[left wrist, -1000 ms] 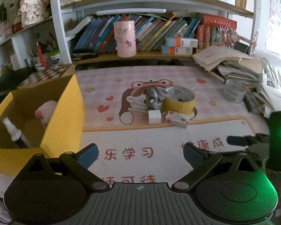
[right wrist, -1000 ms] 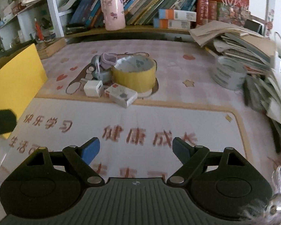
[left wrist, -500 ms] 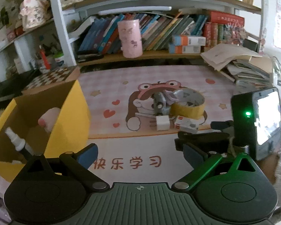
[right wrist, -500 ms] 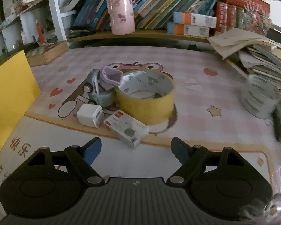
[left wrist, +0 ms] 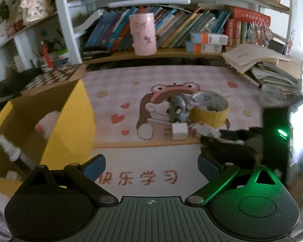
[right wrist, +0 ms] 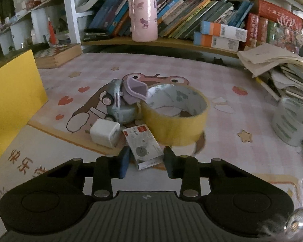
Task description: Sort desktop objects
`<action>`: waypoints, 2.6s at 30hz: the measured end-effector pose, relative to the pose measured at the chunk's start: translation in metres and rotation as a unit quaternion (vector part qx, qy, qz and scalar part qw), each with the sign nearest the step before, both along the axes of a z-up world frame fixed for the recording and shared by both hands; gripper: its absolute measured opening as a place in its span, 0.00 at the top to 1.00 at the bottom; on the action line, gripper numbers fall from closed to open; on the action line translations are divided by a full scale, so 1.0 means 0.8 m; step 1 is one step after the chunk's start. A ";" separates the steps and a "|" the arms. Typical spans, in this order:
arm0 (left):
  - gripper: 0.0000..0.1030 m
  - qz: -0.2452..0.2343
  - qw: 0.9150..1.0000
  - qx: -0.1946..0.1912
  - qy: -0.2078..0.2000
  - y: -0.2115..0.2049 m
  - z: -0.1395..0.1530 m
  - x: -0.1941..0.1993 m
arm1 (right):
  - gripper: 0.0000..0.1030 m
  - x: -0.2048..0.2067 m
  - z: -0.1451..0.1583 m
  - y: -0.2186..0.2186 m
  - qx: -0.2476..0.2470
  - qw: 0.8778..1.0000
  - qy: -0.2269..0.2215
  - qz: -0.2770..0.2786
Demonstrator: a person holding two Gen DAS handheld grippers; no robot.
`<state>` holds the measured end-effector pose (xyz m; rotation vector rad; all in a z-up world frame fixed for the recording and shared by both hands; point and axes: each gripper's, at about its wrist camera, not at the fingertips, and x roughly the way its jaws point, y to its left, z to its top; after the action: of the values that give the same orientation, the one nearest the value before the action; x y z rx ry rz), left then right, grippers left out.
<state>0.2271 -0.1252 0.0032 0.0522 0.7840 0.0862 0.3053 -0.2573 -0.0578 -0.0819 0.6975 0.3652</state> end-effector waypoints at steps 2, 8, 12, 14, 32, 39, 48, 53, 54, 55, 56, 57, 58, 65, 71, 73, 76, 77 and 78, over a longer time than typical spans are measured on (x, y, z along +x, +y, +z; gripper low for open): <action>0.04 -0.009 1.000 -0.007 -0.006 -0.002 -0.005 0.011 | 0.70 -0.014 0.003 -0.013 -0.004 1.000 -0.005 -0.004; 0.07 -0.027 0.999 -0.020 -0.022 -0.011 -0.027 0.053 | 0.72 -0.059 0.010 -0.065 -0.027 0.999 -0.008 -0.033; 0.24 -0.029 0.999 -0.021 -0.003 -0.018 -0.053 0.093 | 0.72 -0.072 0.010 -0.090 -0.032 0.998 0.006 -0.060; 0.26 -0.030 0.999 -0.023 0.009 -0.021 -0.066 0.108 | 0.72 -0.074 0.009 -0.097 -0.029 0.997 0.013 -0.067; 0.60 -0.031 0.999 0.000 0.024 -0.029 -0.091 0.127 | 0.69 -0.044 0.002 -0.098 -0.034 0.998 0.035 -0.044; 0.60 -0.029 0.999 -0.034 0.009 -0.020 -0.064 0.095 | 0.74 -0.041 0.002 -0.098 -0.034 0.998 0.032 -0.049; 0.60 -0.015 0.997 -0.068 -0.023 -0.011 -0.027 0.049 | 0.74 -0.060 0.025 -0.099 0.001 0.999 0.026 -0.039; 0.60 -0.006 0.996 -0.086 -0.037 -0.005 -0.007 0.022 | 0.74 -0.079 0.052 -0.095 0.023 0.999 0.017 -0.027; 0.60 -0.007 0.995 -0.090 -0.041 -0.004 -0.002 0.016 | 0.74 -0.083 0.057 -0.095 0.025 0.999 0.014 -0.024; 0.60 -0.009 0.995 -0.094 -0.044 -0.002 0.003 0.011 | 0.74 -0.088 0.064 -0.094 0.029 0.999 0.011 -0.021; 0.60 -0.011 0.994 -0.097 -0.046 -0.001 0.007 0.007 | 0.74 -0.092 0.069 -0.094 0.032 0.999 0.009 -0.019; 0.60 -0.013 0.994 -0.101 -0.050 0.001 0.012 0.001 | 0.74 -0.096 0.075 -0.093 0.035 0.999 0.008 -0.017; 0.60 -0.014 0.993 -0.105 -0.053 0.003 0.016 -0.005 | 0.74 -0.100 0.081 -0.093 0.038 0.999 0.005 -0.016; 0.60 -0.017 0.990 -0.122 -0.070 0.020 0.032 -0.039 | 0.74 -0.130 0.109 -0.083 0.058 0.998 0.000 -0.015; 0.60 -0.034 0.987 -0.138 -0.075 0.035 0.038 -0.068 | 0.74 -0.158 0.117 -0.063 0.050 0.999 -0.001 -0.018; 0.60 -0.038 0.986 -0.145 -0.075 0.042 0.038 -0.077 | 0.74 -0.166 0.119 -0.056 0.046 0.999 -0.003 -0.019; 0.60 -0.048 0.984 -0.153 -0.071 0.051 0.036 -0.088 | 0.74 -0.178 0.122 -0.044 0.041 0.999 -0.007 -0.028; 0.60 -0.052 0.984 -0.155 -0.070 0.055 0.036 -0.091 | 0.74 -0.182 0.123 -0.040 0.041 0.999 -0.008 -0.032; 0.60 -0.056 0.984 -0.157 -0.069 0.058 0.036 -0.094 | 0.74 -0.185 0.123 -0.036 0.040 0.999 -0.008 -0.036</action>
<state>0.1518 -0.0787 0.0318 -0.2064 0.6465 -0.1394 0.1571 -0.2859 0.0408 0.0163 0.6683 0.3235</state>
